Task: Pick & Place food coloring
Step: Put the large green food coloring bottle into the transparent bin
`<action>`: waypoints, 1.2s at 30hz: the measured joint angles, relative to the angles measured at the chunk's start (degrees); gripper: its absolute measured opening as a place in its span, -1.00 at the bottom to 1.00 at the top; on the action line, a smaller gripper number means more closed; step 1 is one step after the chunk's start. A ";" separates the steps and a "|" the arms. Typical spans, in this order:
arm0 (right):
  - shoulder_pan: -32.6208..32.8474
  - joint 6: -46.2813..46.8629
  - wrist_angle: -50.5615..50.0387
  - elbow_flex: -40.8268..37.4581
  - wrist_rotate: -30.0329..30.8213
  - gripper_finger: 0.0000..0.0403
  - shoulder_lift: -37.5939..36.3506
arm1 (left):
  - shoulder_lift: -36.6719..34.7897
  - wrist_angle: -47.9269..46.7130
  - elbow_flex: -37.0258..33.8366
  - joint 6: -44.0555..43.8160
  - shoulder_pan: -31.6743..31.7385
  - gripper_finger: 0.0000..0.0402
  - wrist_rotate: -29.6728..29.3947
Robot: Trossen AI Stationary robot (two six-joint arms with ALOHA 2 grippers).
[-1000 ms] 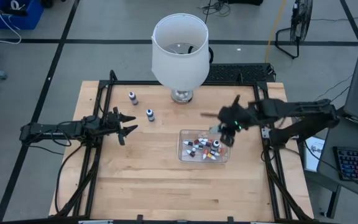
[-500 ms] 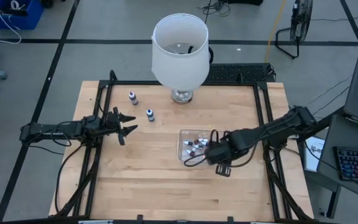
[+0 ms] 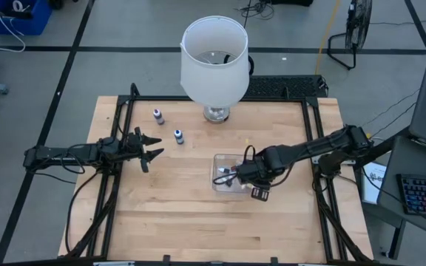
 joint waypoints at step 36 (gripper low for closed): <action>-3.40 -2.28 18.33 -17.68 -9.17 -0.34 -0.23 | -0.01 0.01 0.00 0.00 0.00 0.05 0.00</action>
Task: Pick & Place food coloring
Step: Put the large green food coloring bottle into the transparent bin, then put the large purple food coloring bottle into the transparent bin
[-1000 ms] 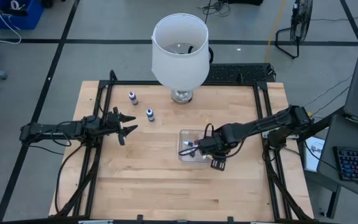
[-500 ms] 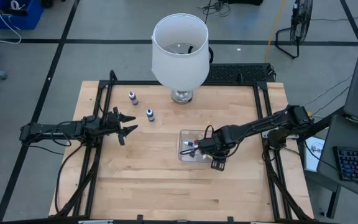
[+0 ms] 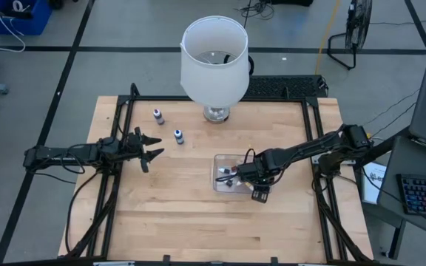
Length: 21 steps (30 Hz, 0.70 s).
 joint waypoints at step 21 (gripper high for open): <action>0.04 11.49 0.88 1.28 -1.06 0.42 -5.12 | -0.01 -0.01 0.00 0.00 0.00 0.05 0.00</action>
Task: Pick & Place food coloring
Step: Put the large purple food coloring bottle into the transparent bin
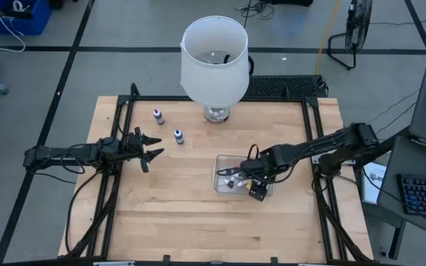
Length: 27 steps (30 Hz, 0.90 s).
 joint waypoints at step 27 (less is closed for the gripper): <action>0.65 -13.01 8.58 -9.11 25.33 0.18 -43.75 | 0.02 2.61 0.00 -0.52 0.00 0.05 -0.01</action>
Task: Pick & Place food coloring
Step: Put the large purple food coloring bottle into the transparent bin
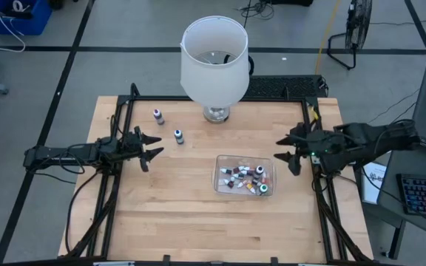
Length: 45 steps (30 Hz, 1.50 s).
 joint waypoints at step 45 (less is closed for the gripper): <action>-7.01 -27.01 51.92 -59.45 -1.95 0.18 -44.77 | 1.00 0.23 0.85 -14.61 0.00 0.05 -6.03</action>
